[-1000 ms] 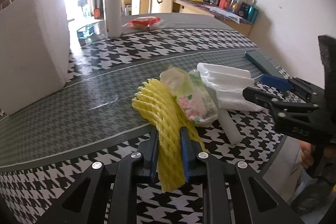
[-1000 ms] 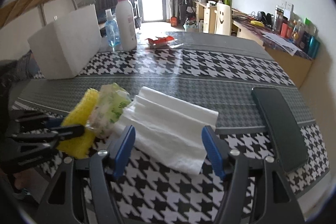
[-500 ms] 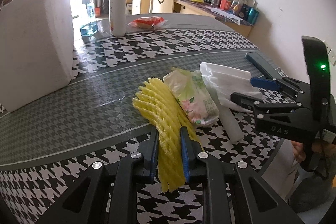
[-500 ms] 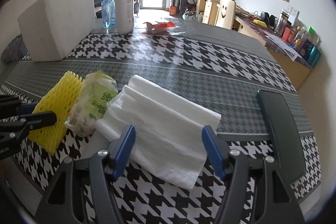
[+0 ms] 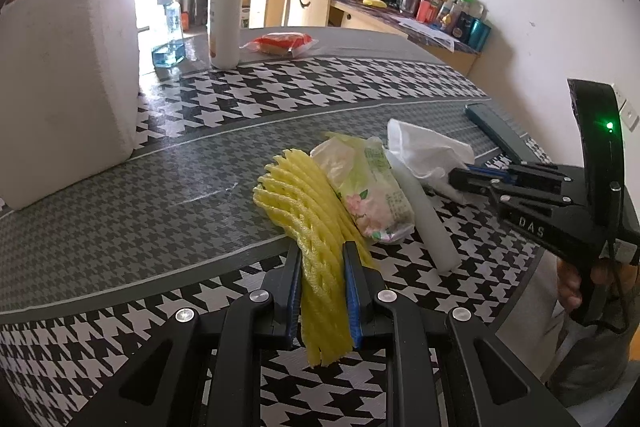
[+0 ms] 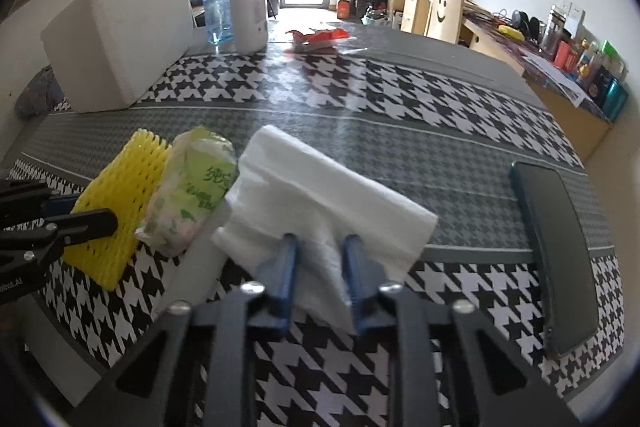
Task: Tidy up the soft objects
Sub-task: 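Lift the yellow net with the left gripper while the right lifts the tissue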
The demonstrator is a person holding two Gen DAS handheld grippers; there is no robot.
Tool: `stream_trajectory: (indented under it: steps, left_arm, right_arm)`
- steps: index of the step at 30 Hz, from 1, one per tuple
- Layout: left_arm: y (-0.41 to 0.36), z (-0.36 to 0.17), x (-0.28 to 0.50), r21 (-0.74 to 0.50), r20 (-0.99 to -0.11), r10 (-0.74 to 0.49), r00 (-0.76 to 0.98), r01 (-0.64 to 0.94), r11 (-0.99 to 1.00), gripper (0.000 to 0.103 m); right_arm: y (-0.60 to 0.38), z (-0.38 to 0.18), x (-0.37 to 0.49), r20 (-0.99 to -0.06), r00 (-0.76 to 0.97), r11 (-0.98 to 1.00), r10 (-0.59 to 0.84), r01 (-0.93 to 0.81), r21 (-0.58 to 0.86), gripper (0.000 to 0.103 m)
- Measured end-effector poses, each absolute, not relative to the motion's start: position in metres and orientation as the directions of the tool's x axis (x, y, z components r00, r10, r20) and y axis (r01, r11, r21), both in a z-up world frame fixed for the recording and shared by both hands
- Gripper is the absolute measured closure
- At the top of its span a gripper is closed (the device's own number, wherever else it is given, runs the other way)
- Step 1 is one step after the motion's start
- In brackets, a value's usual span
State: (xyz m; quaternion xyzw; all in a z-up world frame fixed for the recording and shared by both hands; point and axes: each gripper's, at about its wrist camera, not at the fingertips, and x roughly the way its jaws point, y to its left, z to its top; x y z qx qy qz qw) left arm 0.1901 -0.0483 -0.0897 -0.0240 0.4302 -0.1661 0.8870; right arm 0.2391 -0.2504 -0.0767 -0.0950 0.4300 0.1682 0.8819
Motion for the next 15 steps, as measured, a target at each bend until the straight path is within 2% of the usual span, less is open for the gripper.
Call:
stream_trajectory:
  steps: [1, 2, 8, 15]
  left_arm:
    - [-0.048, -0.089, 0.190, -0.185, -0.753, -0.316, 0.577, 0.275, 0.944, 0.083]
    - [-0.048, -0.088, 0.189, -0.187, -0.749, -0.320, 0.580, 0.278, 0.942, 0.083]
    - [-0.044, -0.078, 0.185, -0.191, -0.725, -0.326, 0.606, 0.278, 0.941, 0.083]
    - [-0.041, -0.065, 0.180, -0.175, -0.697, -0.317, 0.643, 0.277, 0.945, 0.083]
  right_arm:
    - [-0.252, -0.077, 0.240, -0.790, 0.575, 0.929, 0.212, -0.370, -0.020, 0.095]
    - [-0.256, -0.076, 0.241, -0.787, 0.578, 0.934, 0.215, -0.358, -0.008, 0.096]
    - [-0.261, -0.068, 0.233, -0.733, 0.623, 0.939, 0.274, -0.337, 0.064, 0.097]
    - [-0.256, -0.045, 0.218, -0.673, 0.698, 0.952, 0.246, -0.305, 0.033, 0.097]
